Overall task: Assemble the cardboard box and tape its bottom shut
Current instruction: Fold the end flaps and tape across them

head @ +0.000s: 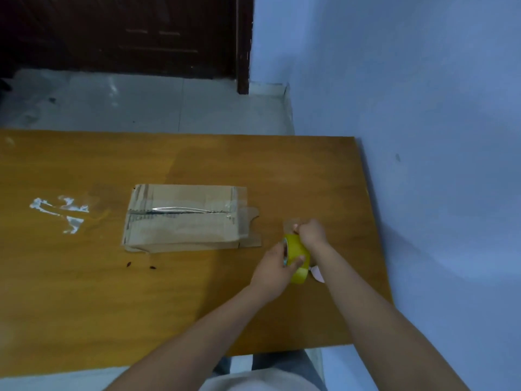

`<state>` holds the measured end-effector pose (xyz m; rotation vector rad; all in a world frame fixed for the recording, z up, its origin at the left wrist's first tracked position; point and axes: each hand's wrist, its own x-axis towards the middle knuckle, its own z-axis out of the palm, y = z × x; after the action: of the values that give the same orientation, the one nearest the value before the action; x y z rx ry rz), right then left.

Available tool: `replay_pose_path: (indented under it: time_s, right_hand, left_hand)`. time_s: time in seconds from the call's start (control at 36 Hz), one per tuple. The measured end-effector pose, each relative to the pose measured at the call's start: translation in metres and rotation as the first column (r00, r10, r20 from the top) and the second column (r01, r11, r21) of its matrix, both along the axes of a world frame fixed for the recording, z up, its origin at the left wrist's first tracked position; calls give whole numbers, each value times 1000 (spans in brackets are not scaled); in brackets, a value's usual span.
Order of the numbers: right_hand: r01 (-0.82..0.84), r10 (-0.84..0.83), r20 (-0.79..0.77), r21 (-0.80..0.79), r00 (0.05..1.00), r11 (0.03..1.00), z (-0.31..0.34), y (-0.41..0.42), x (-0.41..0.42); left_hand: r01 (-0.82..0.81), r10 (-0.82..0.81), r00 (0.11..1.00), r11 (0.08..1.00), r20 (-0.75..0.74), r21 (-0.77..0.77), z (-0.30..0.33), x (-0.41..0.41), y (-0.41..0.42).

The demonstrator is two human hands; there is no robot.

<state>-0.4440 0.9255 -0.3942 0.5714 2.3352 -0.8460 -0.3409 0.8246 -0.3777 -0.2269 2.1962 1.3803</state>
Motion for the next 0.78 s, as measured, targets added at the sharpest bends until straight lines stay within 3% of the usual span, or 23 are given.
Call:
replay_pose_path:
  time_s: [0.06, 0.11, 0.42, 0.56, 0.78]
  right_hand:
    - [-9, 10, 32, -11, 999, 1000, -4, 2, -7]
    - [-20, 20, 32, -26, 999, 999, -8, 4, -15]
    - [0, 4, 25, -156, 1000, 988, -21, 5, -40]
    - [-3, 20, 111, -158, 994, 988, -19, 3, -53]
    - [71, -48, 94, -253, 994, 965, -28, 10, -50]
  left_hand:
    - [-109, 85, 986, 979, 142, 171, -3, -9, 7]
    - [-210, 163, 966, 947, 199, 244, -7, -13, 13]
    - [-445, 347, 883, 833, 318, 328, -12, -39, 25]
    - [-532, 413, 833, 782, 369, 325, -10, -52, 29]
    - [-533, 420, 835, 779, 356, 331, -13, -58, 32]
